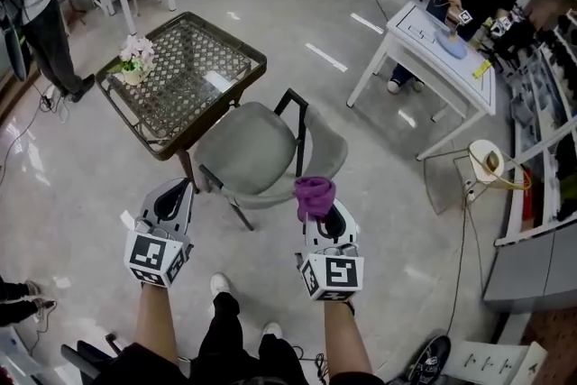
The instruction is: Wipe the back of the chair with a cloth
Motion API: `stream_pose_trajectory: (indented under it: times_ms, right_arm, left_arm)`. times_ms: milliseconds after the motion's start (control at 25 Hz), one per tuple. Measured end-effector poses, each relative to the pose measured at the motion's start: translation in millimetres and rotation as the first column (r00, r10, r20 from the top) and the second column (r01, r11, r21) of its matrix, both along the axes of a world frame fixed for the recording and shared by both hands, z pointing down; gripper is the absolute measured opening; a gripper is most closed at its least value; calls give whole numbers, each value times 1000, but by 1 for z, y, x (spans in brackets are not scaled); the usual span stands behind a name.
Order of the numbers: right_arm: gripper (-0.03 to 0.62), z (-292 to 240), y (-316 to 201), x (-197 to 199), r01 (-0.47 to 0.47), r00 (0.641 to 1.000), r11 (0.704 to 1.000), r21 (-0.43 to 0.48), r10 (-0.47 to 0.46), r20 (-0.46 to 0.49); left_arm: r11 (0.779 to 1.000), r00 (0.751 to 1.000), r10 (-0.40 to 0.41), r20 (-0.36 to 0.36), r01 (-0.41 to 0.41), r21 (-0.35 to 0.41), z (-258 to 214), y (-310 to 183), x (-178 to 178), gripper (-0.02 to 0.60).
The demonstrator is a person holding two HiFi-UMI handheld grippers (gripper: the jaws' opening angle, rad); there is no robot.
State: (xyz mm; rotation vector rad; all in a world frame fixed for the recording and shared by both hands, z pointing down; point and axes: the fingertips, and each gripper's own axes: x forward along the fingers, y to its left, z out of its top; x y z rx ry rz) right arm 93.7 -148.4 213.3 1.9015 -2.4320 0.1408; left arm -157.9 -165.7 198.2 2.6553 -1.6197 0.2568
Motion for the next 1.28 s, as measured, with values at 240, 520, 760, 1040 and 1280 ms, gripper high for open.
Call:
stream_pose_trajectory:
  times_ms: [240,520,760,1040,1280]
  right_arm:
    - [94,-43,5,13,-21,999,1000,17,20,26]
    - [94,-71,24,20,-21,999,1000,12,21,46]
    - [93,-82,32,29,-44,997,999,15,43,60]
    - [92,-92,46,26,-6,999,1000,19,5,50]
    - [89,-97,54,21,18,999,1000,20,-19,41]
  left_arm:
    - [1000,1000,-4,-2,5,28,-46,8,5,9]
    - [998,1000,-18,-10,19,63,-88,30,1,9]
    - [996,1000,-19,-1,19,84,-102,42,5,9]
    - [995,999,-39,-10,39,97,-109,63,8,9]
    - [991,998,-61,-6,61,118,-120,75,7,9]
